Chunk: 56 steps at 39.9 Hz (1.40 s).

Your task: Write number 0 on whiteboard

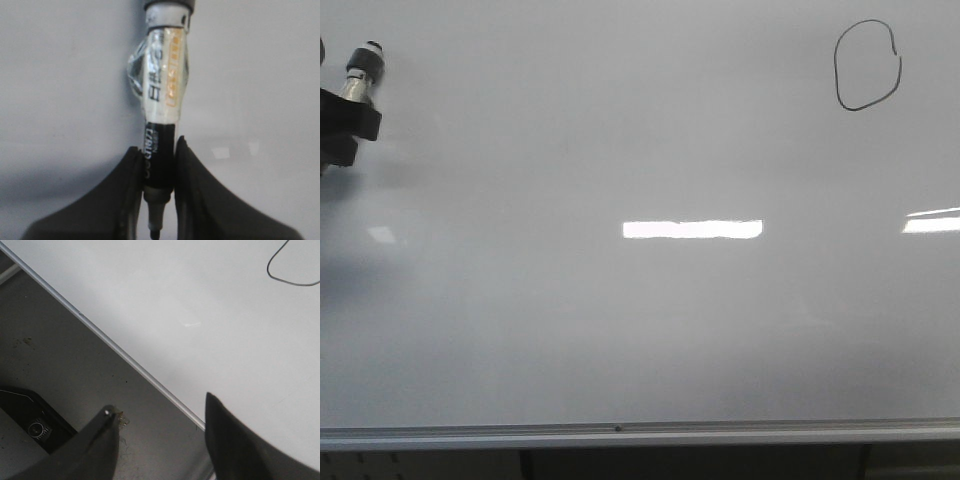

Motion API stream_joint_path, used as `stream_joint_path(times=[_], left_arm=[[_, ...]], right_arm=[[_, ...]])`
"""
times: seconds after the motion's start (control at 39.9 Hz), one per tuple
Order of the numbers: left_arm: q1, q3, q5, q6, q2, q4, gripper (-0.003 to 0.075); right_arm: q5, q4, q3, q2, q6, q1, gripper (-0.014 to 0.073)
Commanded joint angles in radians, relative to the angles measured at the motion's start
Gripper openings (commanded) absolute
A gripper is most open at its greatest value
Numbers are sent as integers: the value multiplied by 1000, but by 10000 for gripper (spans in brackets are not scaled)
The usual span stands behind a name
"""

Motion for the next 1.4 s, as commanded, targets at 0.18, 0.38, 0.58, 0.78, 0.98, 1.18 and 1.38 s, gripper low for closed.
stream_joint_path(times=[0.18,0.38,0.58,0.78,0.98,1.18,1.38], left_arm=[[-7,-57,-97,-12,6,-32,422],[-7,-64,-57,-12,-11,-18,529],[-7,-123,287,-12,-212,16,529],[-7,-135,612,-12,-483,152,528],[-7,-135,825,-193,-676,302,526],[-7,-135,978,-443,-832,518,526],[-7,-135,967,-443,-897,525,519]], right_arm=[[-49,23,-25,-10,1,-6,415],[-90,23,-26,-10,18,-6,415],[-56,-71,-28,-34,308,-7,415],[-17,-217,-6,-148,524,-7,415],[-30,-219,89,-292,553,-7,415],[-59,-251,198,-425,553,-7,415],[-107,-253,265,-522,553,-7,412]])
